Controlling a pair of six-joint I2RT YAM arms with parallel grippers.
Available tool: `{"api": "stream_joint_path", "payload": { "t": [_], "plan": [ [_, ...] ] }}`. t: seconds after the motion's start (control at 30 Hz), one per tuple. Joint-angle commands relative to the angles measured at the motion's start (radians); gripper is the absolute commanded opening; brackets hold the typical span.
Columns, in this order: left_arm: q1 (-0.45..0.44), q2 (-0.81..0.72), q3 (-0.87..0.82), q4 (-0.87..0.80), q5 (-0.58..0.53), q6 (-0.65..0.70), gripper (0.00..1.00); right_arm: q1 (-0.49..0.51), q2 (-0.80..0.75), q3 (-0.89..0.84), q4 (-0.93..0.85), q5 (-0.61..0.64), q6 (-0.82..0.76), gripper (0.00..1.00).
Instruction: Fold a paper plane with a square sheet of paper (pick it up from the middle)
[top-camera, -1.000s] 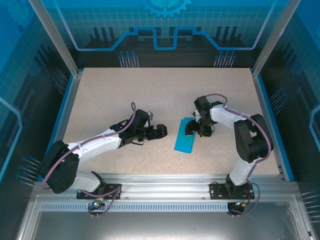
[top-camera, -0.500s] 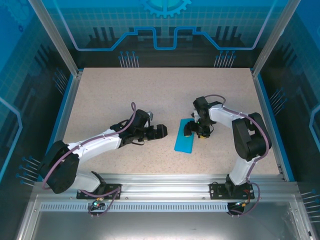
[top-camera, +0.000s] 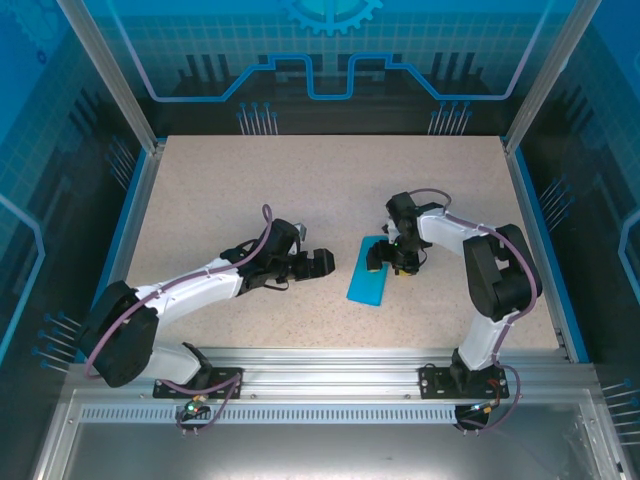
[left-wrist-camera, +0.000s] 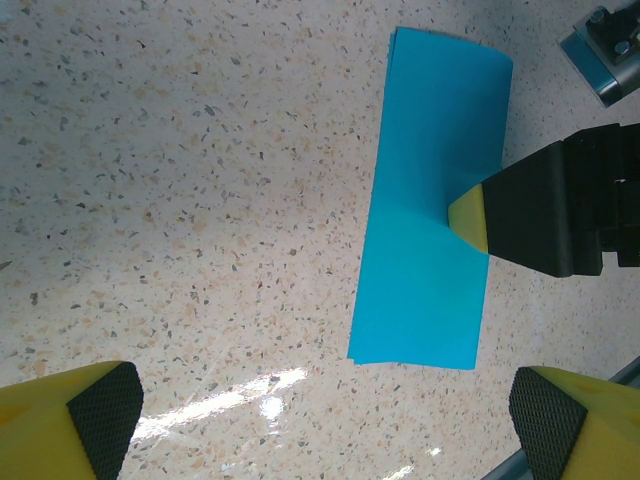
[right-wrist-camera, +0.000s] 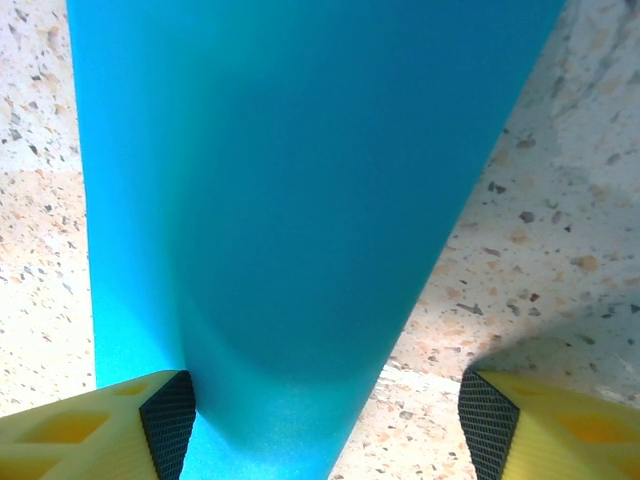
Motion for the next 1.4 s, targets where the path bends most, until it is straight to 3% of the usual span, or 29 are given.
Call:
{"api": "stream_joint_path", "payload": {
  "t": [0.0, 1.03, 1.23, 1.37],
  "plan": [
    [-0.008, 0.001, 0.029, -0.012, -0.001, 0.024, 0.98, -0.007, 0.030, 0.016, -0.024, -0.016, -0.031, 0.73],
    [-0.020, 0.028, 0.057, -0.016, 0.012, 0.027, 0.98, 0.013, 0.118, 0.065, -0.078, 0.050, -0.044, 0.72],
    [-0.025, 0.046, 0.070, -0.026, 0.014, 0.022, 0.93, 0.040, 0.152, 0.093, -0.108, 0.096, -0.037, 0.72],
    [-0.029, 0.061, 0.081, -0.030, 0.022, 0.011, 0.82, 0.044, 0.151, 0.091, -0.104, 0.103, -0.025, 0.72]
  ]
}}
